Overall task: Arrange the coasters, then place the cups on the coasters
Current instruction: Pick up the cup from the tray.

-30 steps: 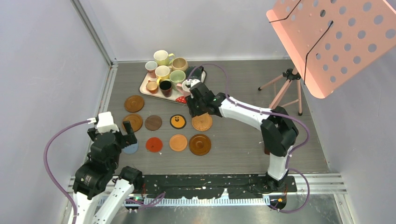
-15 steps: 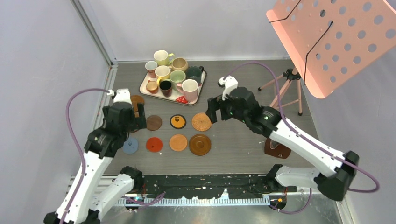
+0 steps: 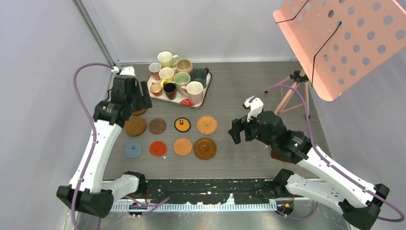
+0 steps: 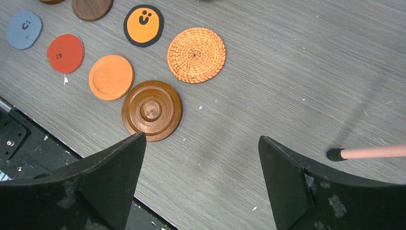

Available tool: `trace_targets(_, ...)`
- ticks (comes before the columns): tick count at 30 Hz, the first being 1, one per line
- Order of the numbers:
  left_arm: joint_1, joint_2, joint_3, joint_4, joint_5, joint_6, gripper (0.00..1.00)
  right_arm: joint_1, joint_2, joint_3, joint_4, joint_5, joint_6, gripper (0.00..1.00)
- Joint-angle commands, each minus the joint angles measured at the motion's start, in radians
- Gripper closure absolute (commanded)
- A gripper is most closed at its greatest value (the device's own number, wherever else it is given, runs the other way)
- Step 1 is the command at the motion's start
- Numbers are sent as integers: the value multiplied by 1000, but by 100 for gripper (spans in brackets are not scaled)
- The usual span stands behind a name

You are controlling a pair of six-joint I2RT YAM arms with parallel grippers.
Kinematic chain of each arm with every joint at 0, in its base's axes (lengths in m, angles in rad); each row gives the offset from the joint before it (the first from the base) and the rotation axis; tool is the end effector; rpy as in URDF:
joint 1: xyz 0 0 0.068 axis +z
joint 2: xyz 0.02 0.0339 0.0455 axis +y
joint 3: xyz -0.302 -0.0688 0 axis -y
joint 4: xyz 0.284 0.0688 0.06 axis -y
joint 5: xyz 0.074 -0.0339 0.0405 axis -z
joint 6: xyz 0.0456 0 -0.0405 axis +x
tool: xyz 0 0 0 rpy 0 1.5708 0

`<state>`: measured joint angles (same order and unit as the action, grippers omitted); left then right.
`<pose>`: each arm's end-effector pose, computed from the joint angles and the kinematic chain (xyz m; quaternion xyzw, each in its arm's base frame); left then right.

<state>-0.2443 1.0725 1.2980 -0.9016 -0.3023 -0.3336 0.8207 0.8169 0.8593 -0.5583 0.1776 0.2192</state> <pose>0.2272 -0.0426 0.4272 -0.1049 0.8875 0.0083 0.4486 0.1408 0.1393 0.3470 -0.2123 0.8353 0.1826 0.4732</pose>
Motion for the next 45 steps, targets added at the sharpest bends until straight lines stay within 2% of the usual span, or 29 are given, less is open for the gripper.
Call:
trace_targets(1,110,106,90,68,103,-4,27,-2,-33,6,-6,-4,13,4)
trace_targets(7,193,305,256,92,168,23,30,-2,-62,44,-93,0,56,4)
trace_targets(13,218,555,498,91,154,32,30,-2,-126,7,-126,46,106,4)
trace_targets(17,224,758,724,67,177,6,33,-2,-145,-9,-110,56,136,4)
trace_targets(20,229,921,965,33,194,-16,35,-2,-136,-10,-94,57,141,4)
trace_targets(23,232,1066,1124,87,241,-38,38,-2,-105,-6,-72,33,139,4)
trace_targets(28,232,1159,1084,357,259,-88,43,-2,-40,-33,-2,-68,147,4)
trace_targets(32,232,1242,1097,451,321,-126,45,-2,13,-31,28,-115,164,3)
trace_targets(36,233,1269,1089,462,335,-143,48,-1,42,6,23,-112,172,3)
trace_targets(41,255,1188,951,462,238,-146,54,-1,40,21,16,-95,184,3)
trace_targets(45,296,1170,888,445,239,-173,59,-1,27,17,13,-80,191,3)
